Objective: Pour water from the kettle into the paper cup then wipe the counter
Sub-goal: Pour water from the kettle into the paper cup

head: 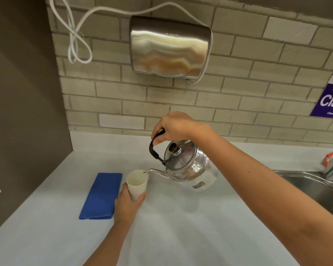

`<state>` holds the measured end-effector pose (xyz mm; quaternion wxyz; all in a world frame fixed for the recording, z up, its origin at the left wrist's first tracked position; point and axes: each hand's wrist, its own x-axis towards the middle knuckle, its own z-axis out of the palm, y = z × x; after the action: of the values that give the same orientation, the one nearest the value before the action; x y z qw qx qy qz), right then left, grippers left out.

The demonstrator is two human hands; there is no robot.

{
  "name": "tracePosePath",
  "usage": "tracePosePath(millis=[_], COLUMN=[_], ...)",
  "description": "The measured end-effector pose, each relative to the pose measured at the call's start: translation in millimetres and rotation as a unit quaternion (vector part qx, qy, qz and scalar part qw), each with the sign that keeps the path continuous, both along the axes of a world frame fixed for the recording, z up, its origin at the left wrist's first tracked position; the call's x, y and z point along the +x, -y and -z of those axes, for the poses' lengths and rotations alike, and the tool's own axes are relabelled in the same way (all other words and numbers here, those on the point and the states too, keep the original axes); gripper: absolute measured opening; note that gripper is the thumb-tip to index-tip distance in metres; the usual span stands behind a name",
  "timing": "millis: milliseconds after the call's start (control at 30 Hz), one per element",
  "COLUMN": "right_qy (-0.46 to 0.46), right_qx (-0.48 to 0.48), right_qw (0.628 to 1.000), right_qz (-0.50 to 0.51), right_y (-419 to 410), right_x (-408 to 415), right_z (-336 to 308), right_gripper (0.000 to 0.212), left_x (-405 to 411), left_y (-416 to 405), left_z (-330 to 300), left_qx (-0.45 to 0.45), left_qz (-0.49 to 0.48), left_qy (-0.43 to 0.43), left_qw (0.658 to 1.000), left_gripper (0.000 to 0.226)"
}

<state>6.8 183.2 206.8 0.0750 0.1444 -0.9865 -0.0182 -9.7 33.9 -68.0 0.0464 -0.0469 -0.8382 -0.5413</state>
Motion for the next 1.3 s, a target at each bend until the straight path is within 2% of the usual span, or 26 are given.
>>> tracePosePath(millis=[1300], right_qy=[0.020], right_qx=[0.076], right_qw=[0.997], right_qz=[-0.021], right_y=[19], right_x=[7], right_z=[-13], right_gripper=[0.024], left_x=[-7], left_y=[-1], left_z=[11], left_qx=[0.010], left_qz=[-0.007], left_qy=[-0.008], left_qw=[1.000], left_gripper=[0.064])
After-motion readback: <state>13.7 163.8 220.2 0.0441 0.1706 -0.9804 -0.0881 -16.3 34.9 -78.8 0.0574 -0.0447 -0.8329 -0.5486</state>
